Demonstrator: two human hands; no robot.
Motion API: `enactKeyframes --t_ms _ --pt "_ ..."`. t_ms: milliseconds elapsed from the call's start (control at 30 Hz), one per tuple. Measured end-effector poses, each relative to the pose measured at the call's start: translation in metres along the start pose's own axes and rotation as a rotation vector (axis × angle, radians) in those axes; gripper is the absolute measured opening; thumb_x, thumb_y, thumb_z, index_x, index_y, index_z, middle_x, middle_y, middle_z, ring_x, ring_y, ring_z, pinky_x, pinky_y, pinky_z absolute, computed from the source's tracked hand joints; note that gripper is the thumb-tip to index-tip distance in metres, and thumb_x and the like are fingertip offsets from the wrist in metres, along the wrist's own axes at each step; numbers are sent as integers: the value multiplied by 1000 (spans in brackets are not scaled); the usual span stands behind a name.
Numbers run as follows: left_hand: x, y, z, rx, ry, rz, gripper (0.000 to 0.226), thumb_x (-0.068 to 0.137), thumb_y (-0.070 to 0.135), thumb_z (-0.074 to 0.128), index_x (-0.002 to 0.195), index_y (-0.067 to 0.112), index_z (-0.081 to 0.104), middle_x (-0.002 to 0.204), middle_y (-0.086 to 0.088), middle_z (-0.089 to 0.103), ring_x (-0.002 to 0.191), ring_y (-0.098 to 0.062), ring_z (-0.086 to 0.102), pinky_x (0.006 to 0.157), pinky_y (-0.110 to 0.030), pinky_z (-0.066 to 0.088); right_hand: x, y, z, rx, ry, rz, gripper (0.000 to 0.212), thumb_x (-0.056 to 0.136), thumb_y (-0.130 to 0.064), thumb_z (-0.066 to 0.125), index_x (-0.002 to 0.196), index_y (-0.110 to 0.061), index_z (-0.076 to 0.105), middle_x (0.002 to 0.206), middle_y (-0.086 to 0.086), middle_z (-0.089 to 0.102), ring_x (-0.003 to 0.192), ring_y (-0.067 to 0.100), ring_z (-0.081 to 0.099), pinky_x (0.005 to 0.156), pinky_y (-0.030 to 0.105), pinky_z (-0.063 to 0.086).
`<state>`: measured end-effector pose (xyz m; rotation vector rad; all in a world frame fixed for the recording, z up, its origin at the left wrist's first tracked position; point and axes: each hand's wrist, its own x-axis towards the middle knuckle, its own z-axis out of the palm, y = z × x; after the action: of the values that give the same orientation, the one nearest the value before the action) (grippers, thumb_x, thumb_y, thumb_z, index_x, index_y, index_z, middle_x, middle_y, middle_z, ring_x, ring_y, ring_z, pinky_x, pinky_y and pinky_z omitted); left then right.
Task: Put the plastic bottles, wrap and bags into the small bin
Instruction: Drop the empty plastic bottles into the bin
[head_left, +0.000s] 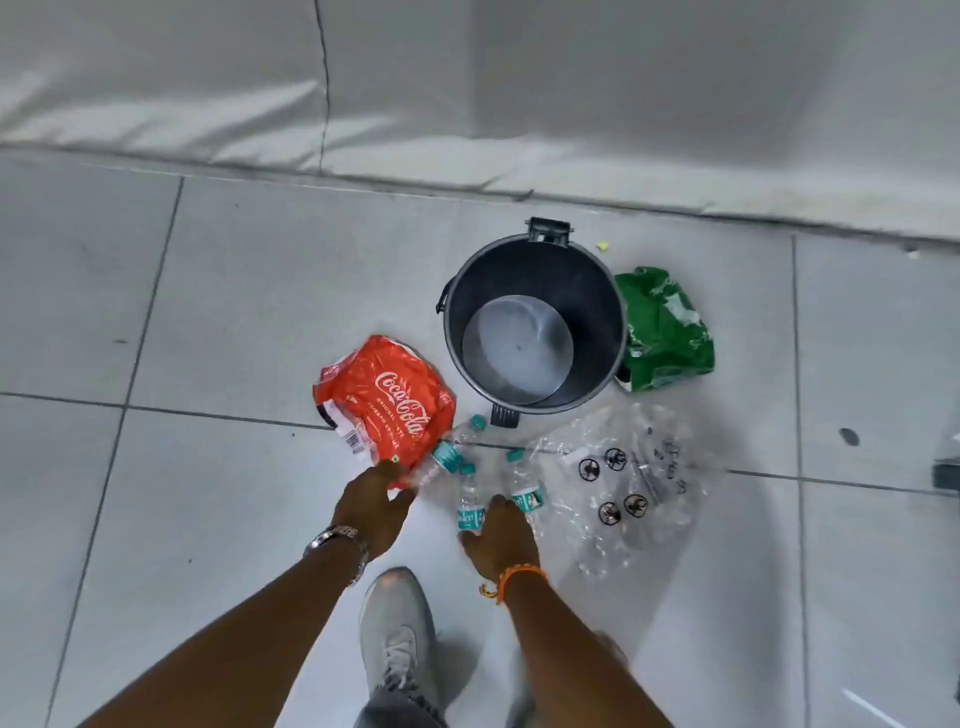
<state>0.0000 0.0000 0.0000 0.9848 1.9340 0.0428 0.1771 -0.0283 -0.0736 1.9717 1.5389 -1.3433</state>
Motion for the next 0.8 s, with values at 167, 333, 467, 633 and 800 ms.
enactKeyframes --t_ms 167,333,467,633,800 --pt "41 40 2 -350 287 139 42 97 50 39 125 23 55 123 -14 67 107 -35 64 93 -44 53 41 -23 41 -97 123 141 73 88 -41 69 142 -6 38 139 12 53 129 28 55 102 35 50" --pt "59 95 -11 -375 408 321 37 94 40 41 121 19 57 93 5 61 84 -16 59 77 -30 45 42 -17 45 -65 130 198 67 94 -25 64 150 -6 32 143 11 54 130 26 57 105 34 51" --pt "65 118 -22 -267 344 318 31 98 33 54 125 17 57 100 0 66 89 -22 63 79 -39 53 -2 -23 5 276 97 318 64 84 -31 68 140 -6 47 131 10 65 120 27 63 101 35 54" --pt "65 133 -35 -116 289 262 35 90 11 68 124 17 63 115 -12 64 98 -30 65 86 -39 54 -92 -19 -95 536 312 369 43 70 -40 80 105 -22 63 79 -7 71 70 14 62 67 25 43" --pt "66 142 -38 -136 253 225 38 86 -2 67 120 16 65 112 -15 67 95 -30 67 84 -41 58 -87 -46 -182 635 610 65 35 70 -34 84 93 -29 59 68 -13 62 63 -8 61 52 8 37"
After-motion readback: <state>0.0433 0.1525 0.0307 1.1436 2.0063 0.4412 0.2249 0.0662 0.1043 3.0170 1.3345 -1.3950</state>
